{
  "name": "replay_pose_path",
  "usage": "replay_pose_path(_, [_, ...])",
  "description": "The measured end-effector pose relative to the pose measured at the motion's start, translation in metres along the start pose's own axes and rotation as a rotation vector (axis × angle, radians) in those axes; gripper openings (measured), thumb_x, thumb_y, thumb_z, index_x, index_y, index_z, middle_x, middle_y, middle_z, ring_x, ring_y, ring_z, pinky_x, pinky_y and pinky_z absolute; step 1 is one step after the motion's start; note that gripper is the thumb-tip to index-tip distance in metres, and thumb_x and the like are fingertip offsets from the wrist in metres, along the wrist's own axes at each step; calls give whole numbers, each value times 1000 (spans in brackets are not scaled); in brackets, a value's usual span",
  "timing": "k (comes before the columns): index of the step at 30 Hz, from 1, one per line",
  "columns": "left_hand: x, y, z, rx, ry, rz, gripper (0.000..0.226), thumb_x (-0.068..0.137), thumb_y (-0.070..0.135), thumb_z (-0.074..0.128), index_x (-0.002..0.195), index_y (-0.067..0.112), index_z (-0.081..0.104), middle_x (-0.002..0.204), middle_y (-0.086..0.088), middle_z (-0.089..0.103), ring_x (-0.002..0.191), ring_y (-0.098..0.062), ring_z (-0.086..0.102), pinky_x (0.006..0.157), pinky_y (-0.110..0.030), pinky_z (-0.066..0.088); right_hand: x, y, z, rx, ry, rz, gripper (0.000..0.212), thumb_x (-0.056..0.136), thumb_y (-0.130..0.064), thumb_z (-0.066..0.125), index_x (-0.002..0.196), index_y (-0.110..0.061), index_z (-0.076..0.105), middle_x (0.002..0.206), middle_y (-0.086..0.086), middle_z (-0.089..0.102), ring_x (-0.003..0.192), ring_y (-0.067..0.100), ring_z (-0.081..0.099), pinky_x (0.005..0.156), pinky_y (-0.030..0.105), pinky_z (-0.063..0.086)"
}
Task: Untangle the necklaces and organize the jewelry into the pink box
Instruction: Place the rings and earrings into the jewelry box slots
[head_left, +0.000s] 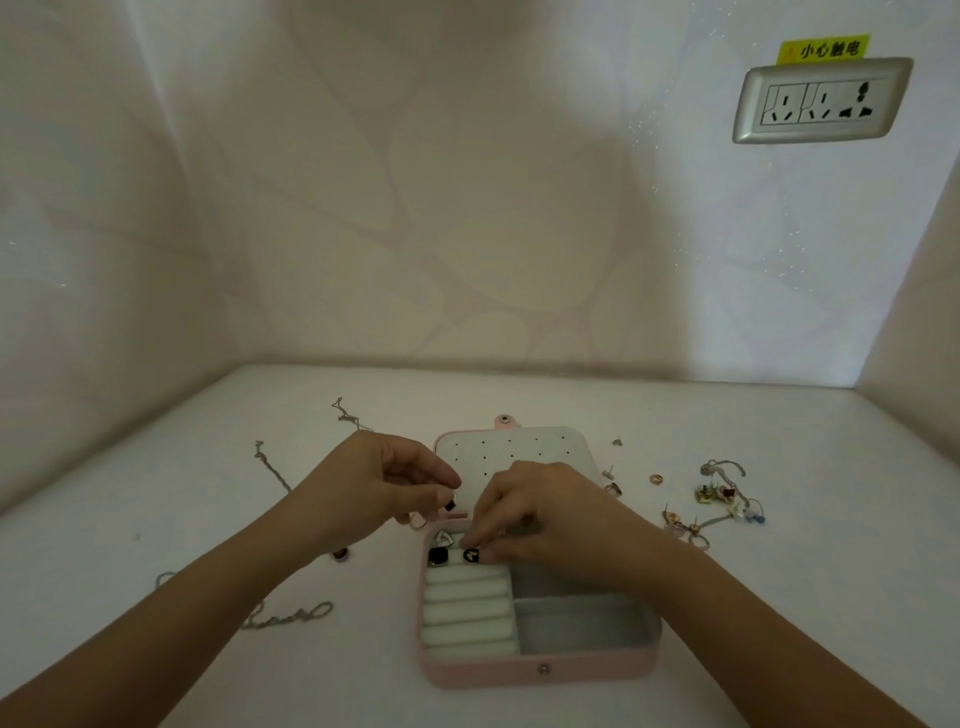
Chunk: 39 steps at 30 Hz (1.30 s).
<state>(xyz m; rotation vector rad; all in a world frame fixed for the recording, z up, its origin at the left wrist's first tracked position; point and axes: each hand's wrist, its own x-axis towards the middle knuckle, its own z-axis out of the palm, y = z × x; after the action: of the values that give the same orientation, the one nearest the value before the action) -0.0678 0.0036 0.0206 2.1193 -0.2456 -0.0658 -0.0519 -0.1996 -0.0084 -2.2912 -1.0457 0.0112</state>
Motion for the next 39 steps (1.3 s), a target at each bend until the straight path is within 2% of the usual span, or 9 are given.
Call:
replay_pose_path(3, [-2, -5, -5, 6, -30, -33, 12, 80, 2, 72, 82, 14, 75, 65, -5, 71, 59, -9, 61, 53, -16, 44, 0, -2, 0, -103, -75, -47, 16, 85, -22, 71, 99, -22, 77, 101, -8, 71, 91, 6, 56, 86, 22, 41])
replay_pose_path(6, [-4, -9, -9, 54, -110, -74, 9, 79, 13, 75, 80, 21, 77, 67, -6, 70, 59, -13, 55, 56, -28, 40, -1, -3, -4, -108, -108, -46, 16, 84, -20, 71, 100, -20, 77, 103, -9, 73, 81, -7, 54, 81, 8, 39])
replay_pose_path(8, [-6, -8, -10, 88, -168, -89, 8, 80, 16, 75, 80, 24, 77, 61, -1, 67, 53, -8, 49, 50, -24, 36, -3, -3, -8, -100, -119, -30, 16, 84, -20, 72, 100, -19, 77, 102, -9, 73, 77, -13, 52, 79, 3, 37])
replay_pose_path(11, [-6, -6, -9, 95, -200, -90, 8, 82, 11, 73, 82, 19, 76, 55, 4, 62, 44, -2, 44, 42, -13, 32, -5, 0, -10, -116, -133, 1, 17, 85, -23, 71, 101, -22, 76, 101, -13, 73, 85, -6, 61, 81, 7, 42])
replay_pose_path(14, [-3, -7, -9, 78, -211, -79, 11, 81, 12, 73, 80, 22, 77, 59, 0, 65, 50, -5, 48, 48, -18, 34, -7, -1, -11, -147, -150, 19, 18, 86, -25, 69, 102, -26, 76, 102, -14, 73, 90, 2, 62, 84, 15, 45])
replay_pose_path(20, [6, -10, -12, 41, -208, -69, 15, 79, 10, 74, 76, 25, 77, 67, -7, 66, 57, -8, 52, 51, -18, 36, -3, -4, -6, -205, -177, -2, 28, 88, -33, 64, 116, -33, 68, 119, -15, 52, 99, -1, 44, 90, 20, 38])
replay_pose_path(27, [16, -7, -10, 51, -225, -82, 12, 79, 10, 74, 78, 22, 77, 70, -6, 68, 60, -9, 55, 52, -18, 37, -3, 2, -7, -169, -238, 48, 28, 91, -40, 59, 117, -34, 68, 114, -21, 41, 96, -9, 34, 90, 18, 32])
replay_pose_path(32, [25, 1, 3, 110, -264, -124, 9, 78, 8, 76, 80, 16, 73, 67, 0, 70, 50, -2, 54, 46, -11, 36, -6, 7, -16, -100, -175, 80, 21, 88, -30, 66, 107, -35, 72, 108, -19, 54, 86, -12, 47, 71, 5, 33])
replay_pose_path(39, [33, 6, 12, 202, -282, -150, 15, 74, 12, 80, 69, 22, 70, 64, 0, 70, 50, -8, 52, 62, -27, 40, -8, 12, -23, -37, -240, 145, 23, 87, -27, 67, 108, -38, 71, 107, -17, 59, 99, -3, 52, 86, 14, 42])
